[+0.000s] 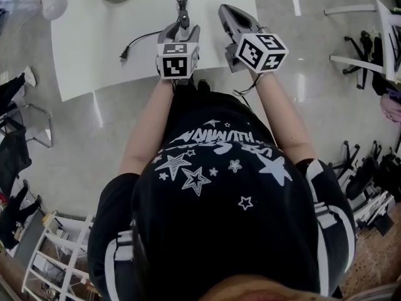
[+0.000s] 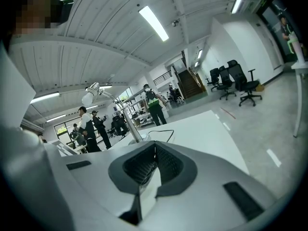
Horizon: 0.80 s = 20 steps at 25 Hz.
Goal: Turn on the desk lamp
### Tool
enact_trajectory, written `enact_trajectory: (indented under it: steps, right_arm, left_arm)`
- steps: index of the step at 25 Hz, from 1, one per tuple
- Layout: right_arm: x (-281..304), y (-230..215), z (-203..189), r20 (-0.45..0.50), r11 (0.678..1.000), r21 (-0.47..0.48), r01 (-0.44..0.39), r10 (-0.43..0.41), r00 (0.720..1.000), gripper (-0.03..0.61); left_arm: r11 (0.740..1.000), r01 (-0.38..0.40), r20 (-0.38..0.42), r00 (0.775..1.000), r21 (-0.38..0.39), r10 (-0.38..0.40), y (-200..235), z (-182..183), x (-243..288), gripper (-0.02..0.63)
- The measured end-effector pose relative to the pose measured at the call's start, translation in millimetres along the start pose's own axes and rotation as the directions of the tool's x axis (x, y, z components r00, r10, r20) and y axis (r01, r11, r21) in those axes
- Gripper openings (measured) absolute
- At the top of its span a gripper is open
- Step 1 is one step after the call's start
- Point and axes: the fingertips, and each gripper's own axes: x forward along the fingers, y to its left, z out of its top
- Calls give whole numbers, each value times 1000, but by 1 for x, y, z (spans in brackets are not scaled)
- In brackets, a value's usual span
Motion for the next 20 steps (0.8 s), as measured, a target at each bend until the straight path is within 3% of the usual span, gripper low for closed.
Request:
enact_trajectory:
  steps: [10, 15, 20]
  right_arm:
    - [5, -3, 2, -9, 1000, 4, 12, -12, 1000, 5]
    - [11, -2, 2, -15, 1000, 3, 7, -7, 1000, 5]
    - [13, -1, -1, -22, 1000, 1, 2, -2, 1000, 5]
  left_arm:
    - [998, -31, -8, 1000, -59, 30, 7, -5, 9, 210]
    - [997, -46, -57, 997, -59, 42, 11, -12, 15, 210]
    - [997, -39, -56, 998, -72, 35, 11, -13, 15, 206]
